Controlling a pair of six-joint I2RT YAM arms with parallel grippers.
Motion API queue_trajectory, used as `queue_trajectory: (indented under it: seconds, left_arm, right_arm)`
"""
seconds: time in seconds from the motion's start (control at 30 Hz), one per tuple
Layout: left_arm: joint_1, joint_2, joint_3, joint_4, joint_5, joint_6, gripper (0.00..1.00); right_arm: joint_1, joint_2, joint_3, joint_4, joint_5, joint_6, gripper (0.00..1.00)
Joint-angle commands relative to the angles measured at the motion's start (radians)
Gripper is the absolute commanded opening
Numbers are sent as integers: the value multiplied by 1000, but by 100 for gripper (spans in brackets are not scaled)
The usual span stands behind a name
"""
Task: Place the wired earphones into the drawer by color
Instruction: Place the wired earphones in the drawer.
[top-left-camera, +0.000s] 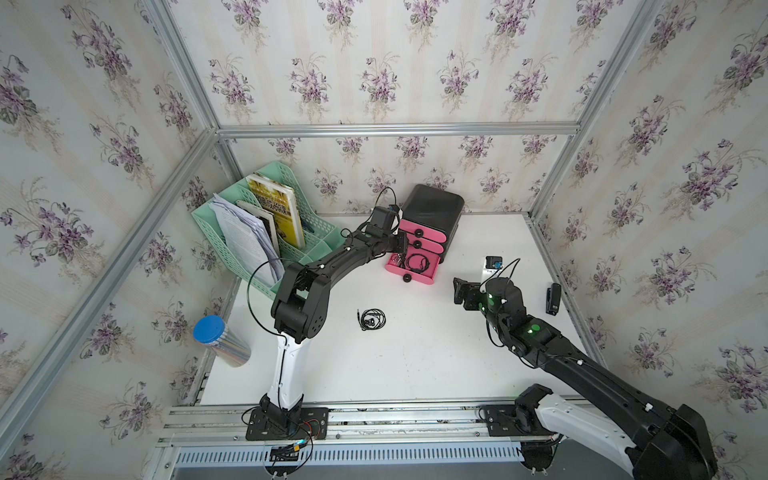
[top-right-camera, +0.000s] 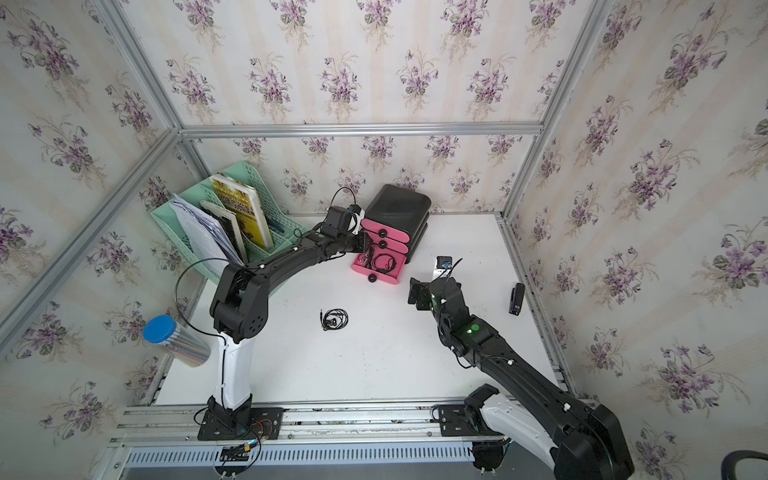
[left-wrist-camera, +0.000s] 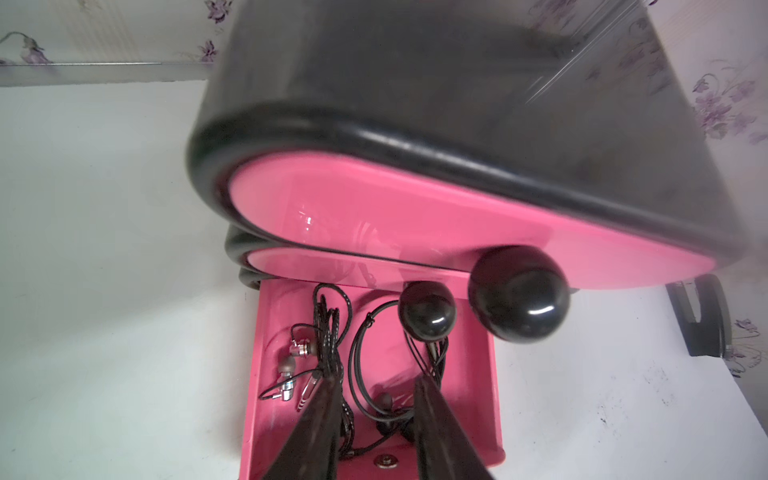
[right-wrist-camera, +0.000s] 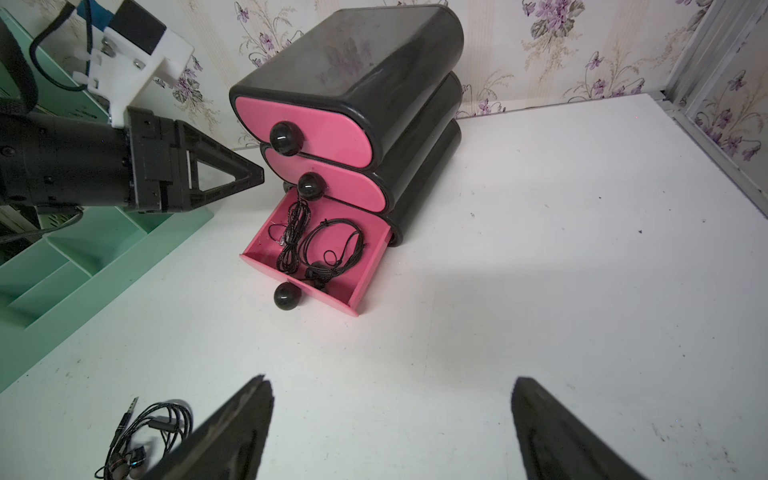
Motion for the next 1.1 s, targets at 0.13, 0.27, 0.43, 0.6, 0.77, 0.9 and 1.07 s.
queue_trajectory:
  seconds: [0.13,0.27,0.43,0.6,0.77,0.9,1.07]
  left_arm:
    - [7,51,5,43,-29,-51,31]
    - [12,78,11,63,-49,-72,29]
    - [16,118,39,80,-43,-86,26]
    - [16,162,95,60,-37,-95,23]
    - [16,181,108,53,-27,-110,20]
    - [16,162,66,80,-16,-124,19]
    - [17,87,-28,132,-15,-136,22]
  right_arm:
    - [0,-4,4,14,3,5,94]
    - [1,-5,5,13,6,4,94]
    - [0,1,7,16,7,1,94]
    - [0,-2,6,12,14,0,94]
    - [1,-6,5,9,22,-3,94]
    - [0,-2,2,13,23,-3,94]
    - [1,8,4,23,12,-12,94]
